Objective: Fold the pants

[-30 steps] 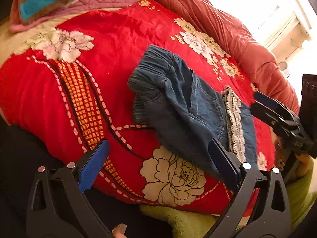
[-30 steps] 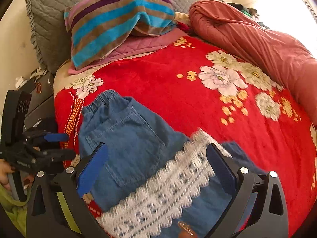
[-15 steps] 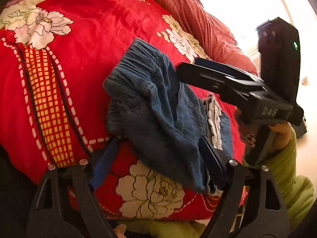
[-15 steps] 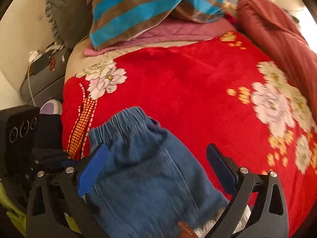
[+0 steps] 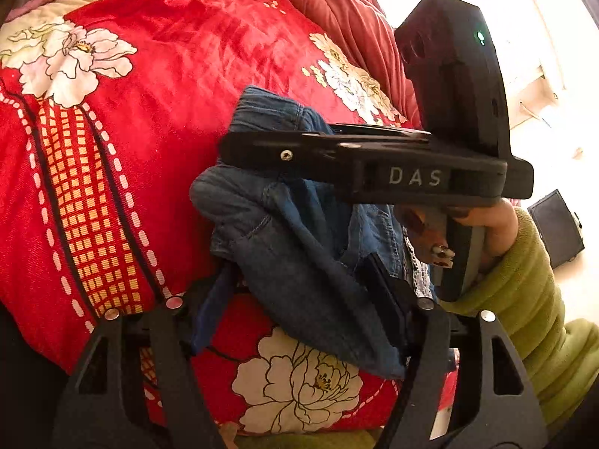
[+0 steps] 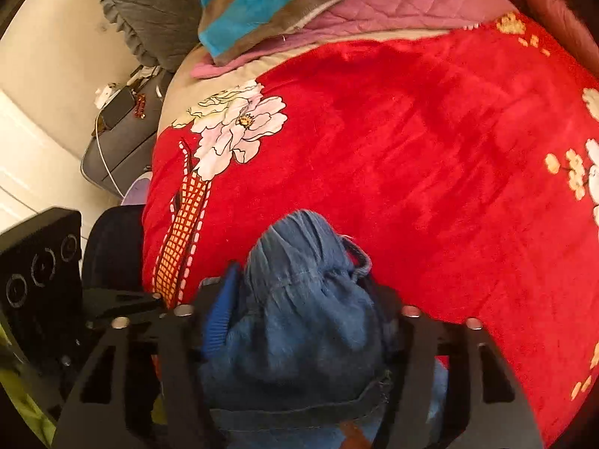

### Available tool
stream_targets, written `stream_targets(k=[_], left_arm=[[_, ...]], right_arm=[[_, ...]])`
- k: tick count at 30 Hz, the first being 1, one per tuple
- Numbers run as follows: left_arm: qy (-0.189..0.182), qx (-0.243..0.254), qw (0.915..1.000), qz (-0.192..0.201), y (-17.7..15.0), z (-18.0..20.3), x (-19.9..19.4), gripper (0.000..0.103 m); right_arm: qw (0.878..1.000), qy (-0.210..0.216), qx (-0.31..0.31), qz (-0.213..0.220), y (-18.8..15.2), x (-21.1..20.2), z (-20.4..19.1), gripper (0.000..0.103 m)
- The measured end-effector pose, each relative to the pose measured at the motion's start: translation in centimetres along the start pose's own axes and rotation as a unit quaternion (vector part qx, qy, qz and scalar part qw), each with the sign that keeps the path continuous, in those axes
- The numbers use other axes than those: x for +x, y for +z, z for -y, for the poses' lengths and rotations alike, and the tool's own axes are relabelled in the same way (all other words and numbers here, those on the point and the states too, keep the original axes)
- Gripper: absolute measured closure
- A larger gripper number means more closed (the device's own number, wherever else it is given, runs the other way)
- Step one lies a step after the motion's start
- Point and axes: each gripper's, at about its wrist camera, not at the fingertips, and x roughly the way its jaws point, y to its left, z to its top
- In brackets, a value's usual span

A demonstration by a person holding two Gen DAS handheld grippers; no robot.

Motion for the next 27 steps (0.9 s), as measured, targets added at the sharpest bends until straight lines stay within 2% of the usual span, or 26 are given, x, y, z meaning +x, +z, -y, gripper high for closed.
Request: stream_targets(k=[1, 4, 10, 15, 18, 20, 23, 25, 26, 27], left_arm=[[-0.004, 0.002, 1.0000, 0.002, -0.2, 0.2, -0.1, 0.034], [-0.009, 0.013, 0.9998, 0.009, -0.5, 0.8, -0.4, 0.026], [-0.020, 0.024, 0.9995, 0.006, -0.6, 2.3, 0.0, 0.020], [-0.072, 0.028, 0.9968, -0.020, -0.1, 4.6, 1.9, 0.018], [-0.087, 0.053, 0.9940, -0.040, -0.2, 7.0, 3.0, 0.020], [-0.092, 0.085, 0.9910, -0.048, -0.4, 9.2, 3.4, 0.020], [-0.102, 0.123, 0.9857, -0.056, -0.8, 11.9, 3.9, 0.022], [-0.109, 0.147, 0.9812, -0.062, -2.0, 12.8, 4.0, 0.022], [-0.114, 0.165, 0.9770, -0.071, -2.7, 13.8, 4.4, 0.022], [-0.117, 0.182, 0.9730, -0.081, -3.4, 14.5, 4.7, 0.022]], right_arm=[[1.000, 0.008, 0.005, 0.012, -0.2, -0.9, 0.1, 0.064], [0.998, 0.016, 0.009, 0.053, -1.4, -4.0, 0.1, 0.071], [0.991, 0.032, 0.021, 0.132, -5.0, -10.4, -0.1, 0.071], [0.984, 0.032, 0.030, 0.174, -8.3, -14.1, 0.0, 0.071], [0.981, 0.024, 0.039, 0.190, -10.1, -15.6, 0.2, 0.071], [0.978, 0.018, 0.048, 0.202, -11.1, -16.5, 0.5, 0.068], [0.973, 0.002, 0.066, 0.219, -13.4, -18.1, 1.2, 0.058], [0.968, -0.011, 0.088, 0.234, -15.4, -19.1, 1.7, 0.043], [0.965, -0.018, 0.100, 0.241, -16.4, -19.5, 2.1, 0.039], [0.960, -0.033, 0.121, 0.250, -17.8, -20.0, 2.5, 0.030]])
